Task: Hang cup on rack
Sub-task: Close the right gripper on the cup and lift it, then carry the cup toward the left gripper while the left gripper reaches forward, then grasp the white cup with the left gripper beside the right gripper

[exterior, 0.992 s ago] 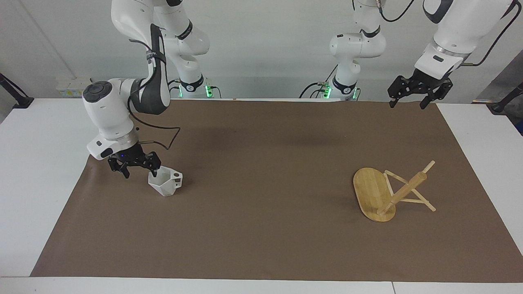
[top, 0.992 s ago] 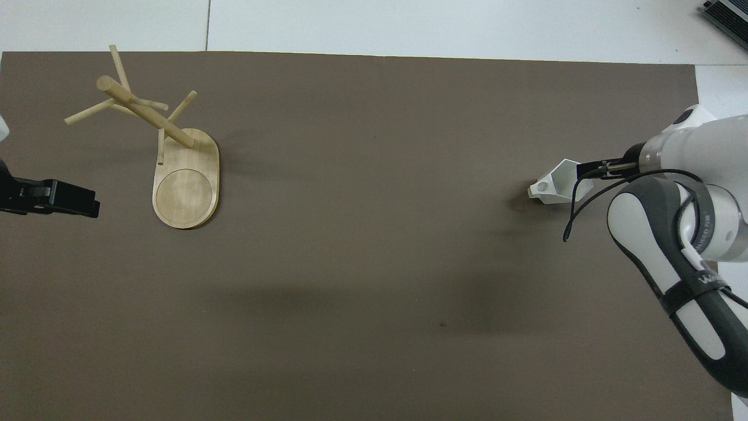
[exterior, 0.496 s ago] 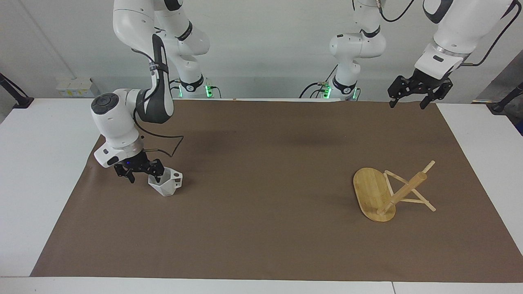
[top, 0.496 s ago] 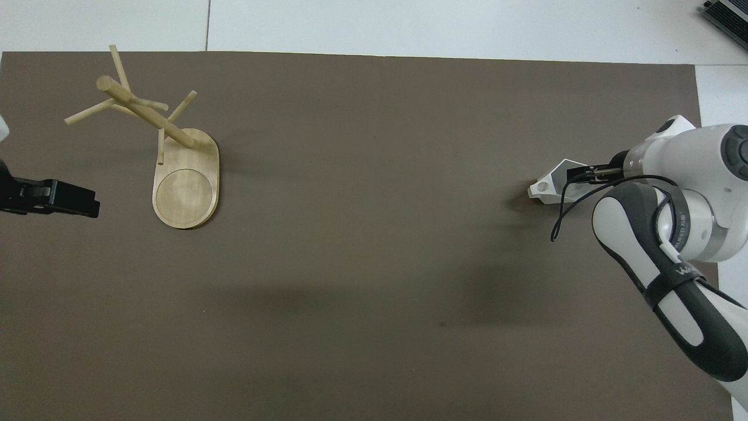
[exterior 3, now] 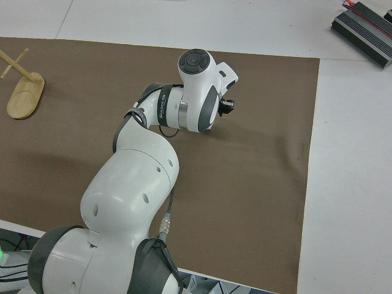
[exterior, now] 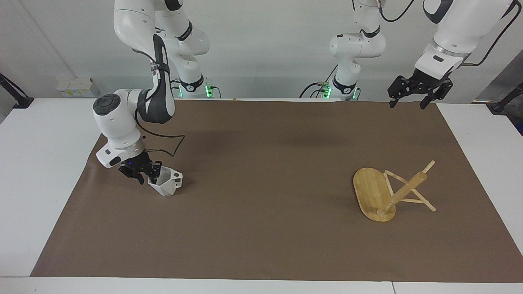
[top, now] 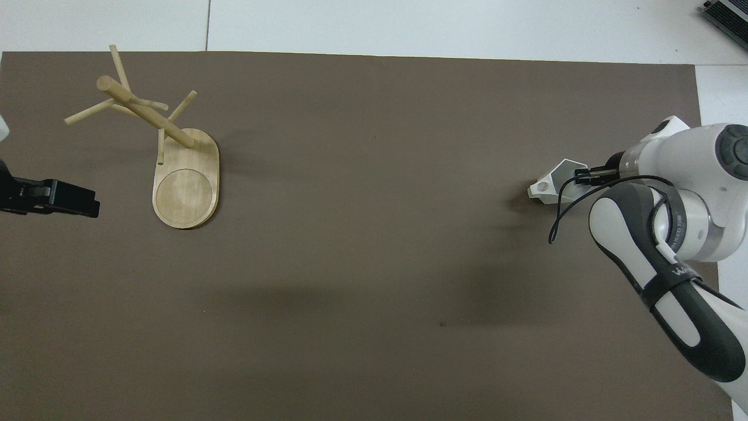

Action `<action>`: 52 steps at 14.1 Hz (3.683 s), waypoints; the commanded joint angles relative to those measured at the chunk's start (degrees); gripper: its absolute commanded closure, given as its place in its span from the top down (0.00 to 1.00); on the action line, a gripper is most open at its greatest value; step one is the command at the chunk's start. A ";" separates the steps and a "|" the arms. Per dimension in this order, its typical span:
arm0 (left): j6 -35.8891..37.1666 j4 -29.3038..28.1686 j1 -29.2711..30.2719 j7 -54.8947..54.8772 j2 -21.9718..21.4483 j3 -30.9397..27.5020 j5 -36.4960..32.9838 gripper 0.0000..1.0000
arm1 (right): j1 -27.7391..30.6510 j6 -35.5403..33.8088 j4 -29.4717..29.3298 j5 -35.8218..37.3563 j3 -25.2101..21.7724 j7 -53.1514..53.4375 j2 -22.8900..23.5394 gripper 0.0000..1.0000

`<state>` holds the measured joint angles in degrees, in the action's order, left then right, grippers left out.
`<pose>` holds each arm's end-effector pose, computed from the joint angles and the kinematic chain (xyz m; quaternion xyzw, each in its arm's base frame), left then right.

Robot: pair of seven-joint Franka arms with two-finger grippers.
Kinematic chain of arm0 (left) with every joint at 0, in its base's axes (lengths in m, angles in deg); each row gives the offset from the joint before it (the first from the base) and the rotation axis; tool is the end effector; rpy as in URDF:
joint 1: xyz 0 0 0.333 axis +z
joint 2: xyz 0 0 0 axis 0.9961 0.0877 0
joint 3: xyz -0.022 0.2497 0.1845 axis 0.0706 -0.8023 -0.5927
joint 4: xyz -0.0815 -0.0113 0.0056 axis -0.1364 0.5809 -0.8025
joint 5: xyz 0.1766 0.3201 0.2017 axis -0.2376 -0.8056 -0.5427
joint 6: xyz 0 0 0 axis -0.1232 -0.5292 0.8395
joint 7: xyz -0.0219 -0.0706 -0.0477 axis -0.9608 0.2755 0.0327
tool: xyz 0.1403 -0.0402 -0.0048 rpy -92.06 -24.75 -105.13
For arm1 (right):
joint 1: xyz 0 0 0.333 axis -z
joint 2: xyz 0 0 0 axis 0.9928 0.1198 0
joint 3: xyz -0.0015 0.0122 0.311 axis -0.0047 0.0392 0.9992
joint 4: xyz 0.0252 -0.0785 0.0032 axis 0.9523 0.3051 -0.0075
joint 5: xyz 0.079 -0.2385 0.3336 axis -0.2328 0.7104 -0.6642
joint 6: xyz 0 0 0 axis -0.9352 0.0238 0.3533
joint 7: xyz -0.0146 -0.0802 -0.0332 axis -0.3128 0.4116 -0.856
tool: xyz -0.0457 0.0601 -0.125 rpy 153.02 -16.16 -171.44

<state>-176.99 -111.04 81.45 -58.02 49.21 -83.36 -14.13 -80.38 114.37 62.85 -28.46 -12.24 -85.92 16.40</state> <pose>0.5481 -0.0546 0.5944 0.9987 -0.0498 -0.0091 0.0091 0.6361 -0.0447 0.2976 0.9976 0.0163 0.0676 0.0036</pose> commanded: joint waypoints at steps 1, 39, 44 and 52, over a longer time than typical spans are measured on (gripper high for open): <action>0.55 -0.79 0.36 -0.32 -1.01 0.08 -0.52 1.00 | 0.07 -0.87 0.11 -0.75 0.47 0.56 -0.51 0.22; -5.78 -8.88 -0.70 -56.38 -4.62 0.69 15.11 1.00 | -11.53 -20.14 -23.98 -56.74 15.06 14.53 -2.63 0.00; -21.04 -12.11 -8.51 -52.29 -4.97 5.61 16.35 1.00 | -17.51 -10.27 -23.36 -59.73 15.06 17.17 -1.57 0.00; -18.26 -8.10 -7.03 -59.62 -3.31 4.74 16.97 1.00 | -17.51 -10.27 -23.36 -59.55 15.06 17.52 -1.57 0.00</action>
<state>-195.38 -120.21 73.52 -114.20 46.03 -78.62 2.26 -98.42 103.71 39.10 -86.50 2.40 -68.79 15.16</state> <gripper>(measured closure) 0.000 0.960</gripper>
